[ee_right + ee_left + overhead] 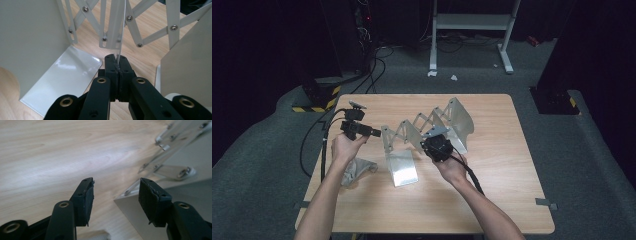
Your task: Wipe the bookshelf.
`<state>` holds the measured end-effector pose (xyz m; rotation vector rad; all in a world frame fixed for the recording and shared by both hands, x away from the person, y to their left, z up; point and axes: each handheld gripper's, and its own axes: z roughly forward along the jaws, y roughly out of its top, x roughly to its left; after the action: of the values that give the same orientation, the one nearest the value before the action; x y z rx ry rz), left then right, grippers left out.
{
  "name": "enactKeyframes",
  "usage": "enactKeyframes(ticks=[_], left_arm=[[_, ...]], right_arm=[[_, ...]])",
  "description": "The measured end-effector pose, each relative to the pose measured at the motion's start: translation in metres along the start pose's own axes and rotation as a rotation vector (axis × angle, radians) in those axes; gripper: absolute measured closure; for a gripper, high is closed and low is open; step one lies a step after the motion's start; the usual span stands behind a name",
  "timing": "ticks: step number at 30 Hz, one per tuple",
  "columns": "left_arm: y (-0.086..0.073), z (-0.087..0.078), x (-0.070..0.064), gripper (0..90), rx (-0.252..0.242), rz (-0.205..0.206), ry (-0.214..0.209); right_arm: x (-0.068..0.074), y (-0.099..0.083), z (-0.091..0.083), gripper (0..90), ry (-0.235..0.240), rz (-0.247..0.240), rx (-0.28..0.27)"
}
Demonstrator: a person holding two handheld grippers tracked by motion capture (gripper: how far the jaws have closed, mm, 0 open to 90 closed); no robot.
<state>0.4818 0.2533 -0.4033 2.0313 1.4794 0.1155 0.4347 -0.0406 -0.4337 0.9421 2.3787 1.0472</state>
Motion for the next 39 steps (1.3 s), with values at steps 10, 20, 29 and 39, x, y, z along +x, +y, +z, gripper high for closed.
enactKeyframes(ticks=[10, 20, 29, 39], left_arm=[[-0.016, -0.002, -0.033, 46.6, -0.021, 0.086, -0.060], [-0.041, 0.008, -0.043, 47.0, -0.018, 0.082, -0.063], [-0.072, -0.003, -0.027, 32.5, 0.047, 0.022, 0.295], [-0.108, 0.008, 0.012, 21.7, 0.116, -0.133, 0.350]], right_arm=[[-0.018, -0.022, -0.021, 89.8, 0.094, -0.034, -0.017], [-0.035, -0.038, -0.039, 90.0, 0.156, -0.086, -0.014], [-0.048, -0.058, -0.060, 90.0, 0.191, -0.117, -0.021], [-0.058, -0.072, -0.073, 88.9, 0.190, -0.112, -0.036]])
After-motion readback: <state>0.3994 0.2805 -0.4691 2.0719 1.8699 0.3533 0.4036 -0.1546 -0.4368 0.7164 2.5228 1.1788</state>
